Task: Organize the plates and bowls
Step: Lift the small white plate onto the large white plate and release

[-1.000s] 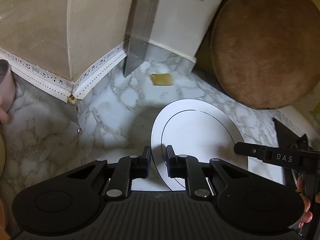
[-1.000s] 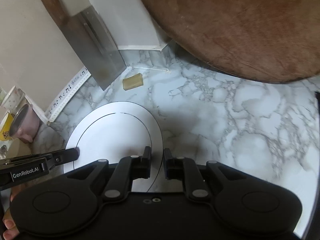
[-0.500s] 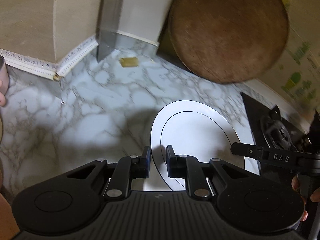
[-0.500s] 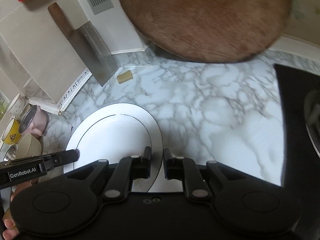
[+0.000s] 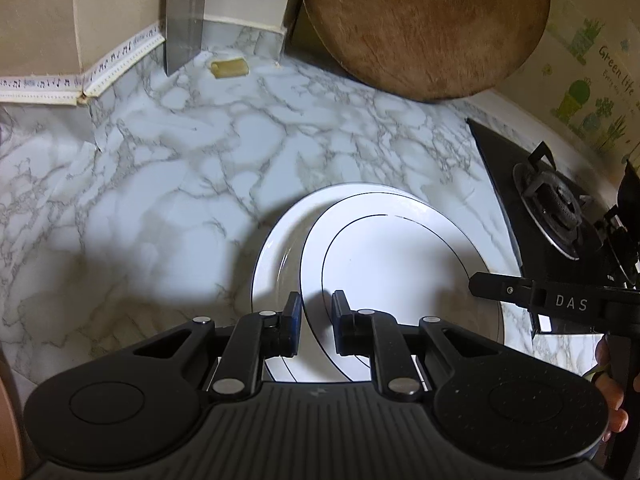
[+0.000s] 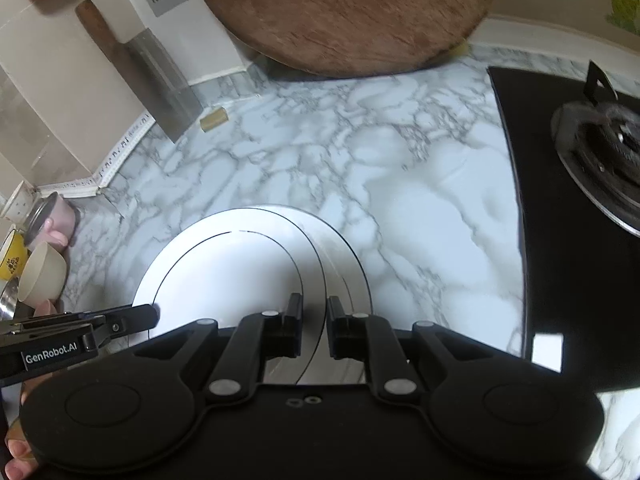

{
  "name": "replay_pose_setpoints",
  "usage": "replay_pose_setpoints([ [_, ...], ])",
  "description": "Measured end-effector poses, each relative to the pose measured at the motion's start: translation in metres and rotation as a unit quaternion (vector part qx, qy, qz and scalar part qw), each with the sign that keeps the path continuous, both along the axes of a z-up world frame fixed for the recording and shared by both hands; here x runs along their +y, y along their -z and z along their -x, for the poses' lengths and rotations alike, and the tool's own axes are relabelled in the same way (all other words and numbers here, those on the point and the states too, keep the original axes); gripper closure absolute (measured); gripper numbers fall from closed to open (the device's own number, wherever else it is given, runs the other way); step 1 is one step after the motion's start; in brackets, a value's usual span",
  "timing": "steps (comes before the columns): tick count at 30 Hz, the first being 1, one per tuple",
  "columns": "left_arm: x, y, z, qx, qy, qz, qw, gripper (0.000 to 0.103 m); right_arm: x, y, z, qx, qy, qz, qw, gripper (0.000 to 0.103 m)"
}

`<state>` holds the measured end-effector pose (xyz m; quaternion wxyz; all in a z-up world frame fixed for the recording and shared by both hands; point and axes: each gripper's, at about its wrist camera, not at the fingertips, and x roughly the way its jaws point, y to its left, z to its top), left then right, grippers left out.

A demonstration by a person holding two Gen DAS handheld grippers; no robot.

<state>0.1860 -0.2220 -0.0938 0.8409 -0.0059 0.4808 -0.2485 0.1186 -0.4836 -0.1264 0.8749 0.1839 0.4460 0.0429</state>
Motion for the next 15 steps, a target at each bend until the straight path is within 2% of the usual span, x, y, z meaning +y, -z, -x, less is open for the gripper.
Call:
replay_pose_setpoints([
  [15, -0.002, 0.013, -0.004, 0.021, -0.001, -0.012, 0.9997, 0.088, 0.002, 0.015, 0.0, 0.014, -0.009, 0.003, 1.0, 0.09],
])
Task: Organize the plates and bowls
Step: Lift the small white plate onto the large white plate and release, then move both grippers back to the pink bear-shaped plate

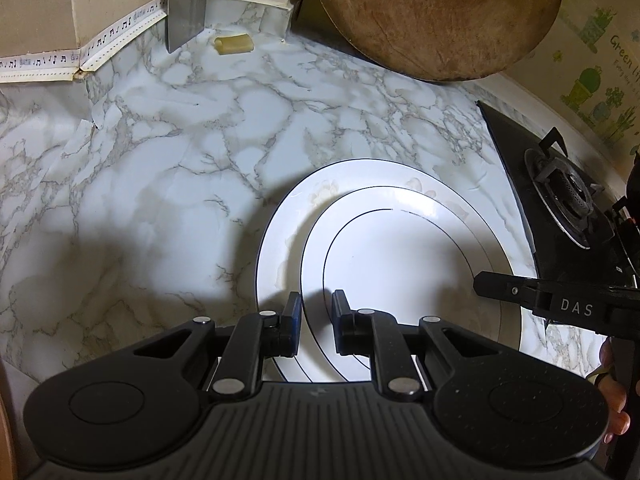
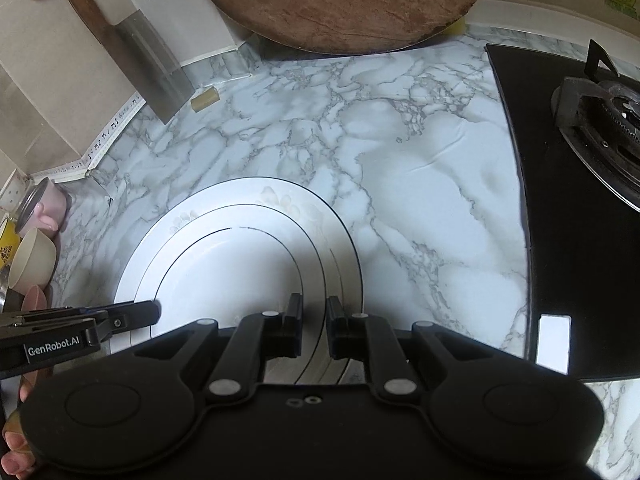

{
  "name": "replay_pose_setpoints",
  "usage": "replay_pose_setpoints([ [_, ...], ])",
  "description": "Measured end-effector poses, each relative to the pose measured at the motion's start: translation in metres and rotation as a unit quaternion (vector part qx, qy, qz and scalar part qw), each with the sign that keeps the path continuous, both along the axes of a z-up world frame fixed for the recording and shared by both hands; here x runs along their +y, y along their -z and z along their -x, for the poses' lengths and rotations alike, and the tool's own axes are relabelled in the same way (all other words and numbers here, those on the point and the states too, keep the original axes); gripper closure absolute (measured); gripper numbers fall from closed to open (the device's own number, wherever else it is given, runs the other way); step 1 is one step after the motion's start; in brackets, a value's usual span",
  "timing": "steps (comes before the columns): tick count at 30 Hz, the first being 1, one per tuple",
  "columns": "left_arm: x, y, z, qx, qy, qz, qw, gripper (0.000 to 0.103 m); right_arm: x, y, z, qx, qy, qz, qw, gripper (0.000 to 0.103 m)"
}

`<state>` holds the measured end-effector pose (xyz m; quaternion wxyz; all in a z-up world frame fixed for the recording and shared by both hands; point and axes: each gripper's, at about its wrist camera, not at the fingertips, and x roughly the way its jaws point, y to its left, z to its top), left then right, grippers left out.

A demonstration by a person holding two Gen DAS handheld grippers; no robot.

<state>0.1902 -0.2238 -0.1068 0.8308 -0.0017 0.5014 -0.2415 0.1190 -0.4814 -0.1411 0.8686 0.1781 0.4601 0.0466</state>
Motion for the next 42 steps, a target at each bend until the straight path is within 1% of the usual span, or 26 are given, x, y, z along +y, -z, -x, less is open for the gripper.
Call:
replay_pose_setpoints([
  [9, 0.001, 0.001, -0.002, 0.004, 0.0, 0.001, 1.0, 0.088, 0.001, 0.0, -0.001, -0.002, -0.005, 0.007, 1.0, 0.091],
  [11, 0.002, -0.001, -0.001, 0.0, 0.001, -0.002, 1.0, 0.088, 0.002, 0.0, -0.001, -0.003, -0.005, 0.01, 1.0, 0.092],
  [13, 0.004, -0.003, -0.002, -0.001, 0.0, -0.001, 1.0, 0.088, 0.001, -0.001, -0.001, -0.003, -0.005, 0.012, 1.0, 0.094],
  [15, 0.005, -0.004, -0.002, -0.002, 0.0, 0.0, 1.0, 0.088, 0.001, 0.0, -0.001, -0.004, -0.006, 0.017, 1.0, 0.099],
  [22, 0.012, -0.011, 0.002, -0.014, -0.004, 0.002, 0.9999, 0.088, 0.004, -0.004, -0.002, -0.008, -0.012, 0.03, 0.999, 0.097],
  [23, 0.013, -0.013, 0.003, -0.016, -0.006, 0.003, 0.9999, 0.088, 0.005, -0.006, -0.001, -0.012, -0.01, 0.031, 0.999, 0.096],
  [25, 0.017, -0.017, 0.005, -0.019, -0.01, 0.006, 0.9998, 0.088, 0.008, -0.013, 0.003, -0.026, -0.013, 0.038, 0.999, 0.081],
  [29, 0.027, -0.027, 0.012, -0.038, -0.017, 0.007, 0.9991, 0.088, 0.019, -0.032, 0.011, -0.058, -0.032, 0.053, 0.996, 0.08],
  [30, 0.03, -0.029, 0.013, -0.042, -0.02, 0.009, 0.9989, 0.088, 0.023, -0.036, 0.012, -0.066, -0.037, 0.057, 0.995, 0.076],
  [31, 0.034, -0.032, 0.015, -0.044, -0.022, 0.011, 0.9987, 0.088, 0.027, -0.041, 0.014, -0.076, -0.041, 0.059, 0.995, 0.07],
  [33, 0.041, -0.037, 0.019, -0.051, -0.028, 0.013, 0.9982, 0.088, 0.034, -0.049, 0.019, -0.091, -0.049, 0.057, 0.993, 0.063],
  [35, 0.049, -0.042, 0.024, -0.061, -0.034, 0.013, 0.9975, 0.088, 0.043, -0.057, 0.022, -0.104, -0.057, 0.057, 0.991, 0.059],
  [37, 0.058, -0.048, 0.029, -0.071, -0.041, 0.014, 0.9965, 0.088, 0.051, -0.062, 0.026, -0.116, -0.063, 0.056, 0.99, 0.052],
  [42, 0.087, -0.059, 0.043, -0.092, -0.065, 0.01, 0.9936, 0.088, 0.075, -0.074, 0.034, -0.139, -0.085, 0.052, 0.985, 0.041],
])
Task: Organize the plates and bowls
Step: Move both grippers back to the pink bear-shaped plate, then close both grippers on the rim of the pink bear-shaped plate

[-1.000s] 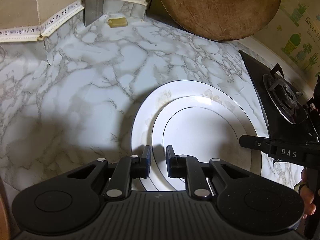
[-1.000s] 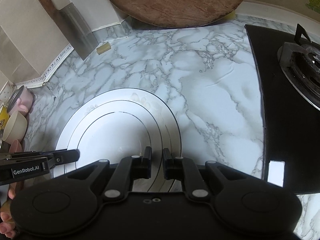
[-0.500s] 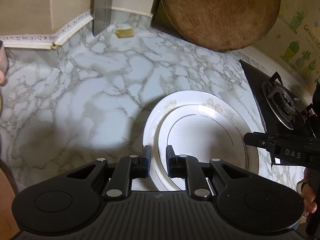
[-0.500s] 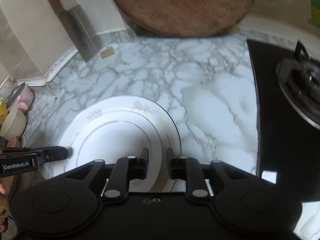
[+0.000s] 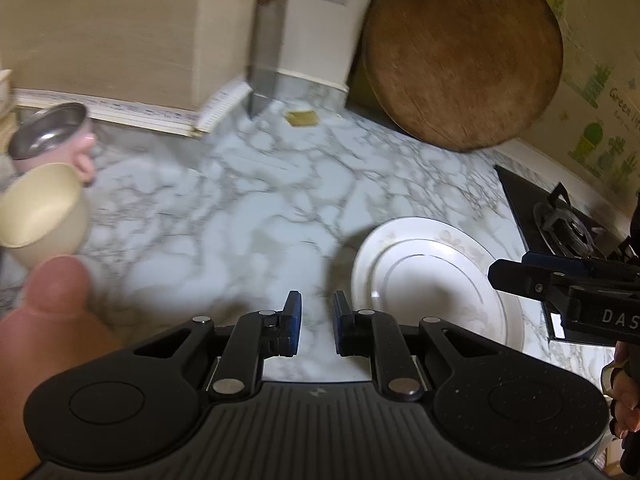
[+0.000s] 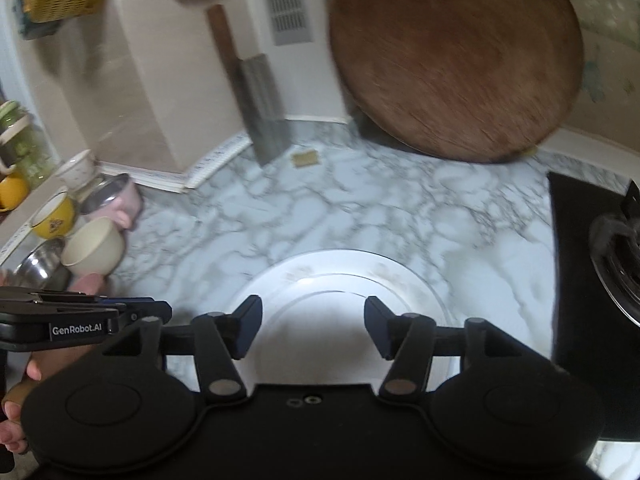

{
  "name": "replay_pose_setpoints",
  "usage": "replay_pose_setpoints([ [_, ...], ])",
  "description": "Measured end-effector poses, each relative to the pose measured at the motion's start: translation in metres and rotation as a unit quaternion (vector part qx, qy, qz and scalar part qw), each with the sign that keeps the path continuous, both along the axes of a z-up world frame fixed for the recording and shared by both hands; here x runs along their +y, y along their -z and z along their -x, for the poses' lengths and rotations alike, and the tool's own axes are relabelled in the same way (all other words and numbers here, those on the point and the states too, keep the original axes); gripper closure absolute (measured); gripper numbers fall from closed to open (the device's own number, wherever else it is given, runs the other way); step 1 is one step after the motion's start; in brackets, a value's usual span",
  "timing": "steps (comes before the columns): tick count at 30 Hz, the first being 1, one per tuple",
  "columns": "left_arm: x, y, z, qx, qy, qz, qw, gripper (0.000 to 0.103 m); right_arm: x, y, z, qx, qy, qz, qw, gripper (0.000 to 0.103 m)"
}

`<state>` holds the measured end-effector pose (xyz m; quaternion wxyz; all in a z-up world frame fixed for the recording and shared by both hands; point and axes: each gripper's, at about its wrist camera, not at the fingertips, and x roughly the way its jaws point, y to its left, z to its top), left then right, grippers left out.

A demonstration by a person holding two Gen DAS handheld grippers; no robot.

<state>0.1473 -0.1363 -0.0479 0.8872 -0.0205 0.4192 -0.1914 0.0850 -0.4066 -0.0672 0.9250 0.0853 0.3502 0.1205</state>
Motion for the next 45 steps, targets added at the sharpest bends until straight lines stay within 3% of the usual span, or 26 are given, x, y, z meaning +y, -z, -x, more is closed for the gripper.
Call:
replay_pose_setpoints([
  [8, 0.053, -0.012, 0.026, -0.028, -0.049, -0.008, 0.9984, 0.084, 0.047, -0.017, 0.012, -0.032, -0.054, -0.006, 0.998, 0.031],
  [10, 0.07, -0.014, 0.032, -0.032, -0.067, -0.008, 0.9972, 0.076, 0.061, -0.02, 0.015, -0.04, -0.072, -0.005, 0.997, 0.027],
  [15, 0.11, -0.02, 0.052, -0.056, -0.115, -0.017, 0.9917, 0.039, 0.1, -0.026, 0.019, -0.059, -0.112, 0.003, 0.992, 0.017],
  [17, 0.126, -0.021, 0.059, -0.061, -0.135, -0.019, 0.9888, 0.033, 0.117, -0.026, 0.019, -0.062, -0.128, 0.003, 0.99, 0.014],
  [20, 0.148, -0.018, 0.067, -0.062, -0.166, -0.026, 0.9838, 0.027, 0.143, -0.023, 0.018, -0.067, -0.147, 0.011, 0.987, 0.001],
  [26, 0.19, -0.005, 0.081, -0.054, -0.233, -0.043, 0.9699, 0.026, 0.194, -0.007, 0.011, -0.062, -0.178, 0.038, 0.981, 0.0],
  [34, 0.233, 0.03, 0.089, -0.001, -0.298, -0.042, 0.9536, 0.026, 0.236, 0.027, -0.009, -0.026, -0.187, 0.063, 0.98, 0.001],
  [41, 0.239, 0.049, 0.087, 0.022, -0.31, -0.051, 0.949, 0.026, 0.259, 0.049, -0.023, 0.009, -0.198, 0.079, 0.977, 0.006],
  [45, 0.24, 0.054, 0.087, 0.033, -0.313, -0.043, 0.9482, 0.027, 0.267, 0.056, -0.028, 0.021, -0.206, 0.087, 0.974, 0.02],
])
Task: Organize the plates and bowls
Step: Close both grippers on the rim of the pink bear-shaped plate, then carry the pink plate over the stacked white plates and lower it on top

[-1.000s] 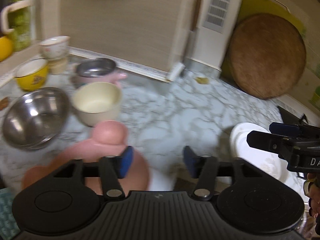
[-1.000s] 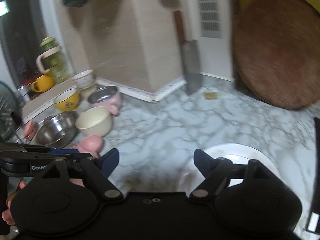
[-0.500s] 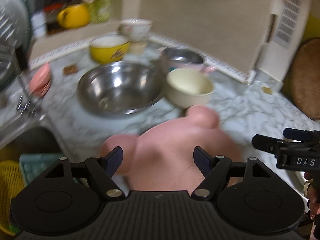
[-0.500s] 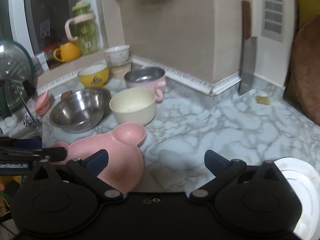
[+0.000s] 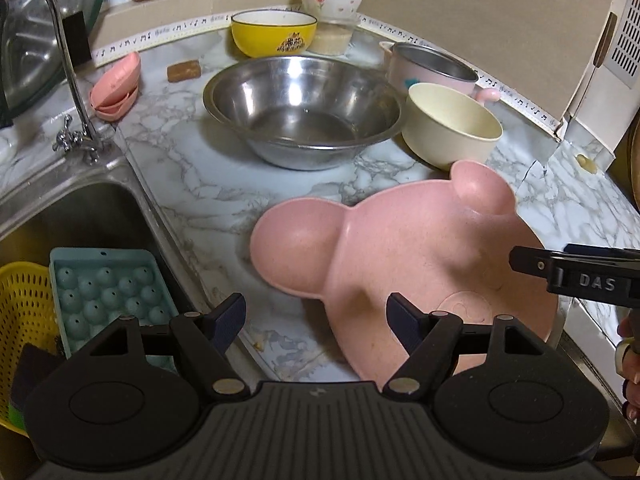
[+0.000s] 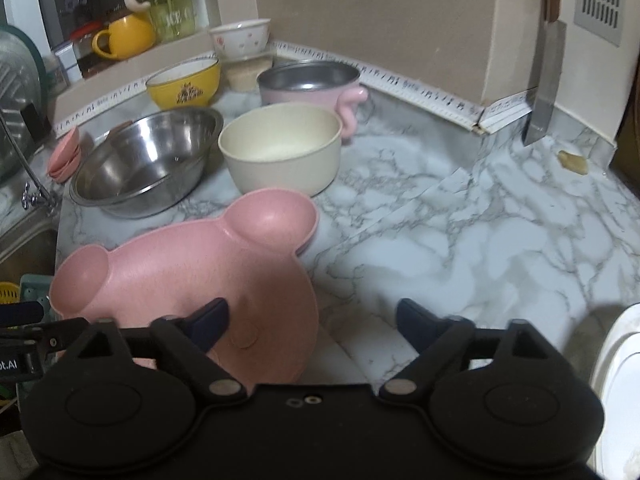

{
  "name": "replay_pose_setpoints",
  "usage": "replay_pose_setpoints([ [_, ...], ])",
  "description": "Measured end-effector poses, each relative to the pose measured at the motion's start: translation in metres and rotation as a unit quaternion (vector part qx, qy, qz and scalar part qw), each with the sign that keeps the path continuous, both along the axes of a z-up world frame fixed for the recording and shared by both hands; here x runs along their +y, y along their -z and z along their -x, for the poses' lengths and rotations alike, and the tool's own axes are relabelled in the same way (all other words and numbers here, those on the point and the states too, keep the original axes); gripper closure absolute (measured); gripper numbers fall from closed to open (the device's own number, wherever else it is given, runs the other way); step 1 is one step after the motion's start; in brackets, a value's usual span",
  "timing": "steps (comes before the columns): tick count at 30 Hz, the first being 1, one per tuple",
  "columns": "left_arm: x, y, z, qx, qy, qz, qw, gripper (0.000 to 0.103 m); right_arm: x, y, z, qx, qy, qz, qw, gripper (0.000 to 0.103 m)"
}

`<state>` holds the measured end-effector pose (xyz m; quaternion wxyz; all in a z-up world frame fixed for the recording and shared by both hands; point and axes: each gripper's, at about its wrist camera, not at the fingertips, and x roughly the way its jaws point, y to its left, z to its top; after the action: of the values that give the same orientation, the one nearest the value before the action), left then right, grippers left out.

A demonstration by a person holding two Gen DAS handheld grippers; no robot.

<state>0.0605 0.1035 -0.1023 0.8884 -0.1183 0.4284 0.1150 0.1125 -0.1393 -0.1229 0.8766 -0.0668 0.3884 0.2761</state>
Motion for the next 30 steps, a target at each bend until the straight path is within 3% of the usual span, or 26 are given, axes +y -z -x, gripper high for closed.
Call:
replay_pose_setpoints([
  [2, -0.002, 0.001, 0.0, 0.0, 0.0, 0.001, 1.0, 0.027, 0.003, 0.003, -0.003, 0.006, -0.002, 0.002, 1.0, 0.028],
  [7, -0.001, 0.004, -0.004, 0.014, 0.0, 0.032, 0.9994, 0.043, 0.004, 0.006, -0.009, 0.029, -0.007, -0.009, 1.0, 0.054],
  [11, -0.004, 0.003, -0.004, 0.014, 0.0, 0.03, 0.9994, 0.067, 0.005, 0.008, -0.015, 0.039, -0.005, -0.012, 0.999, 0.065],
  [16, -0.007, 0.005, -0.006, 0.018, 0.003, 0.028, 0.9994, 0.087, 0.005, 0.008, -0.017, 0.048, -0.009, -0.023, 0.999, 0.083],
  [30, -0.018, -0.006, -0.004, 0.001, 0.021, 0.014, 0.9997, 0.088, -0.011, -0.005, -0.007, 0.024, -0.005, -0.029, 0.999, 0.09],
])
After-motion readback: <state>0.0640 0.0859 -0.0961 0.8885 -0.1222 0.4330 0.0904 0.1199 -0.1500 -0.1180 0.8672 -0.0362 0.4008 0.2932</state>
